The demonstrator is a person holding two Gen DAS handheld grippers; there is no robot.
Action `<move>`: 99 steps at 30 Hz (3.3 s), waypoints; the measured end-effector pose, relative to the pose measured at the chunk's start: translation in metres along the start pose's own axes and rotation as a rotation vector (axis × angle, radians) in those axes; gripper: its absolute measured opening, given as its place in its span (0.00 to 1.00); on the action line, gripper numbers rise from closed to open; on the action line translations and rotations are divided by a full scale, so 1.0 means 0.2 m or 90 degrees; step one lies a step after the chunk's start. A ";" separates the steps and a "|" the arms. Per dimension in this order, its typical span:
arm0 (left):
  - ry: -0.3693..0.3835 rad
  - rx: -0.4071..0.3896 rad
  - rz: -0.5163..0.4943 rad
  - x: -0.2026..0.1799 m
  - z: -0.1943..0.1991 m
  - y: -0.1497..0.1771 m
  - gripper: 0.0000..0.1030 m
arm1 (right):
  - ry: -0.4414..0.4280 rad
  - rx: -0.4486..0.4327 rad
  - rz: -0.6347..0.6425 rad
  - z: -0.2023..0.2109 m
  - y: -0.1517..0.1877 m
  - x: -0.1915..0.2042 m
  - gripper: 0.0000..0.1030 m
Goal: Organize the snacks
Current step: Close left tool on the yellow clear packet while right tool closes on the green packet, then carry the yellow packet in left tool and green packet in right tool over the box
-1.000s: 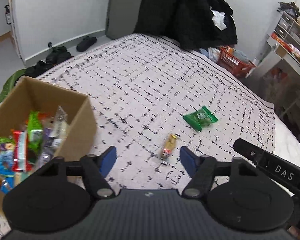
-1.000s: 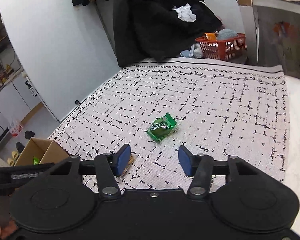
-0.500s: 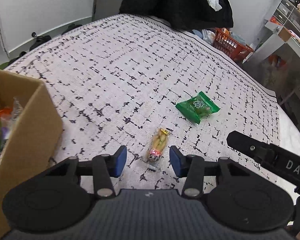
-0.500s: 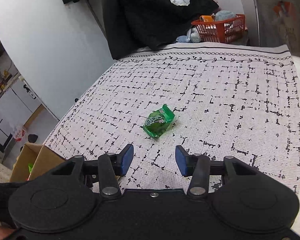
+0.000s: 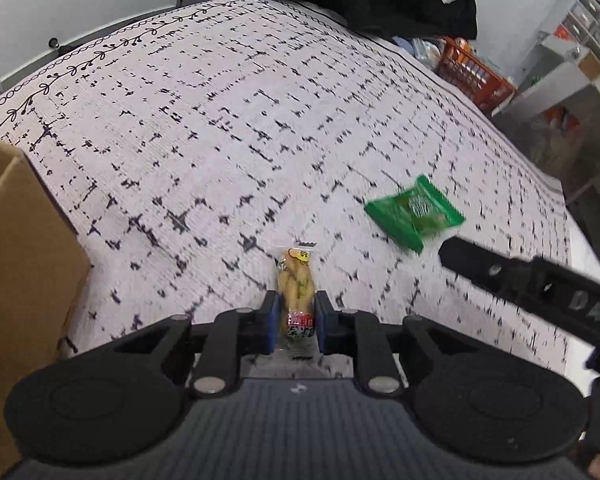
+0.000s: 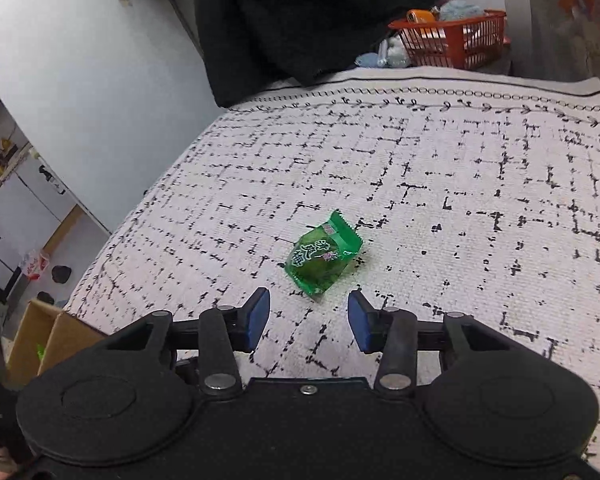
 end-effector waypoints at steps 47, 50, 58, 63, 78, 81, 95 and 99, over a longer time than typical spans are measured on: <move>-0.044 -0.036 0.051 0.18 0.06 -0.21 0.17 | 0.084 -0.031 0.152 -0.28 -0.10 0.15 0.30; -0.045 -0.046 0.050 0.17 0.13 -0.21 0.17 | 0.060 -0.030 0.150 -0.23 -0.10 0.18 0.28; -0.055 -0.082 0.047 0.15 0.33 -0.23 0.17 | 0.015 -0.042 0.162 -0.07 -0.09 0.29 0.26; -0.066 -0.101 0.051 0.17 0.46 -0.22 0.17 | -0.014 -0.054 0.169 0.02 -0.07 0.37 0.26; -0.091 -0.129 0.076 0.35 0.81 -0.11 0.17 | -0.072 -0.071 0.216 0.25 0.07 0.66 0.27; -0.097 -0.135 0.083 0.41 0.88 -0.09 0.17 | -0.082 -0.070 0.232 0.29 0.11 0.73 0.27; -0.097 -0.144 0.124 0.61 1.13 0.09 0.17 | -0.108 -0.063 0.272 0.42 0.33 0.98 0.27; -0.090 -0.140 0.131 0.65 1.16 0.15 0.17 | -0.112 -0.059 0.277 0.44 0.38 1.03 0.27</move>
Point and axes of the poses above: each gripper's, at about its wrist camera, not at the fingertips, and z roughly against the way its jaws point, x to its left, y to its underside, the point moved 10 cm from there along -z, roughly the way its jaws point, and after that the axes turned 15 degrees about -z, right-handed, at the moved point
